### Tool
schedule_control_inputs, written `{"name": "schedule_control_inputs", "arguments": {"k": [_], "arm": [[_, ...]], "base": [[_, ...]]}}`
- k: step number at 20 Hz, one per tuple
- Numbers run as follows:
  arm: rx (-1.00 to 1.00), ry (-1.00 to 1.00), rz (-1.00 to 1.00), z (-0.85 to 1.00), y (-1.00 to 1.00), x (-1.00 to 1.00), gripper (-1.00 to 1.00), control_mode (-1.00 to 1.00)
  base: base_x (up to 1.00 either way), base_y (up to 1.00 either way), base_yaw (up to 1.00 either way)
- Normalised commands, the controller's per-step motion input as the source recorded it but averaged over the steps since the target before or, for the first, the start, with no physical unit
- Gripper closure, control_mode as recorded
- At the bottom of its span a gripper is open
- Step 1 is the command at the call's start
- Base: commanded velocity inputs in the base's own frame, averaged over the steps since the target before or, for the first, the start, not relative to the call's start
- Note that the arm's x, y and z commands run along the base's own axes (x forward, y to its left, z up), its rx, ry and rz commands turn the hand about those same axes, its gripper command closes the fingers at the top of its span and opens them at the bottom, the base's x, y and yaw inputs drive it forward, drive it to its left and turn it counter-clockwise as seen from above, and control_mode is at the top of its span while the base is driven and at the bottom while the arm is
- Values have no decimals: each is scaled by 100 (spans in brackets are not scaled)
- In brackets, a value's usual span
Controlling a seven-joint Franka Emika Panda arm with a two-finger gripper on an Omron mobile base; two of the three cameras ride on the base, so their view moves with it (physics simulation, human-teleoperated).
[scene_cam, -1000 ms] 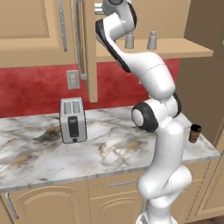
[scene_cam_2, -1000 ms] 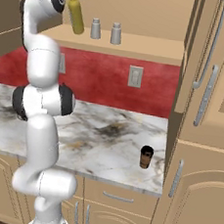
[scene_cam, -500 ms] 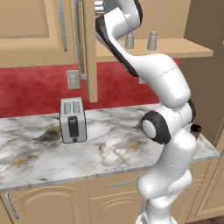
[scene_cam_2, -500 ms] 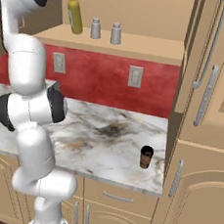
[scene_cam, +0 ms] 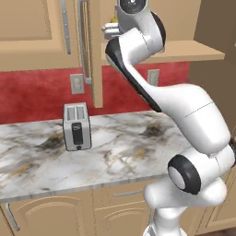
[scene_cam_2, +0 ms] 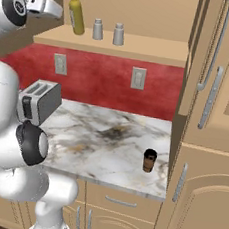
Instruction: There are various items on the counter. Only move the condiments/shakers into the cabinet.
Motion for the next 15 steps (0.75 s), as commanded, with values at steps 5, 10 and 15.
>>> {"name": "schedule_control_inputs", "arguments": {"k": [5, 10, 15], "arm": [[14, 0, 7, -82, -100, -100, -100, -100], [17, -1, 2, -56, -99, -100, -100, -100], [14, -13, 0, -18, -69, -100, -100, -100]], "base": [[0, 0, 0], [0, 0, 0], [0, 0, 0]]}}
